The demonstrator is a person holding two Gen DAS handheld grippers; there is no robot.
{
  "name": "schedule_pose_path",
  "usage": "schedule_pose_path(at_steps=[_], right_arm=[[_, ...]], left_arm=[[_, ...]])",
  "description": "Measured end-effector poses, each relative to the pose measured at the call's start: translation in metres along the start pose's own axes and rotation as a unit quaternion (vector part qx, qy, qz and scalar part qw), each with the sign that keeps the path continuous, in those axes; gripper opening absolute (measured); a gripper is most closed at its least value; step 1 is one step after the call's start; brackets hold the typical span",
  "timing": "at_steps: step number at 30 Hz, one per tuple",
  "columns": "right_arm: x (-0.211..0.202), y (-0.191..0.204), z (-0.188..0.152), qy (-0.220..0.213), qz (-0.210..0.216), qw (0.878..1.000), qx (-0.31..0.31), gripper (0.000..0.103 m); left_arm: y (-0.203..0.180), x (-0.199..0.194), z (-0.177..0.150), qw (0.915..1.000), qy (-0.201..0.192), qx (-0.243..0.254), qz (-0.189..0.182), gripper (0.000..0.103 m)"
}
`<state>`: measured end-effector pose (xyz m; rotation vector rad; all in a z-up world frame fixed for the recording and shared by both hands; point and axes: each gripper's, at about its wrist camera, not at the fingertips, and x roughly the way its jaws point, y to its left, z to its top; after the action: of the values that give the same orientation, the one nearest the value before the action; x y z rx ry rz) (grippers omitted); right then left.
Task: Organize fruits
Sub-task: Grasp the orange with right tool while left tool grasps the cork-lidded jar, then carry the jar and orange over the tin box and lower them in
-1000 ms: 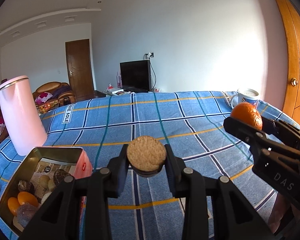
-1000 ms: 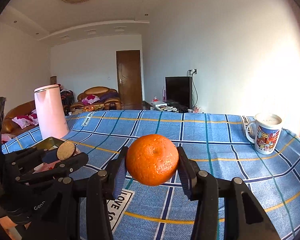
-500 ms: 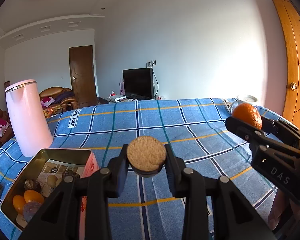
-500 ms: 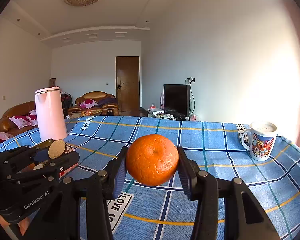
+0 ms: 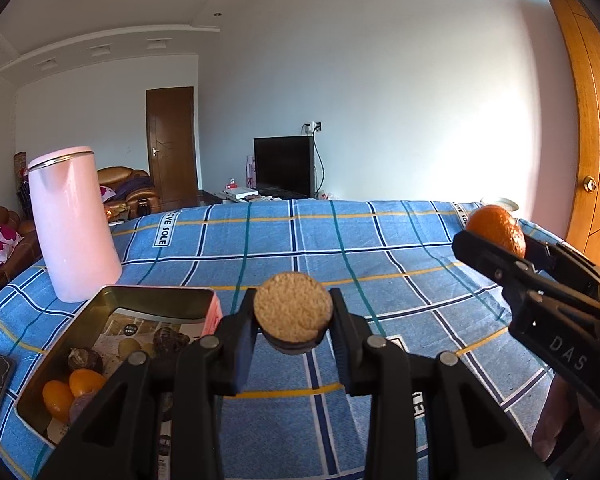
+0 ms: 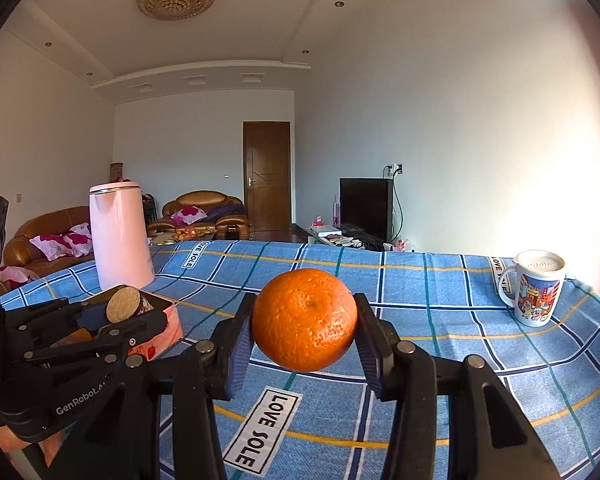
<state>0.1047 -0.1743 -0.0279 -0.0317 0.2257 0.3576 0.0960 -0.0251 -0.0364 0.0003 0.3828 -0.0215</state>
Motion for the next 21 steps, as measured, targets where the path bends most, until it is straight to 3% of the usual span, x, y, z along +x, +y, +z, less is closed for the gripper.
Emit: schedule_pose_path(at_steps=[21], right_arm=[[0.03,0.107,0.032,0.024,0.118,0.992,-0.041,0.049]], left_arm=[[0.087,-0.033,-0.009,0.9966,0.004,-0.048,0.067,0.035]])
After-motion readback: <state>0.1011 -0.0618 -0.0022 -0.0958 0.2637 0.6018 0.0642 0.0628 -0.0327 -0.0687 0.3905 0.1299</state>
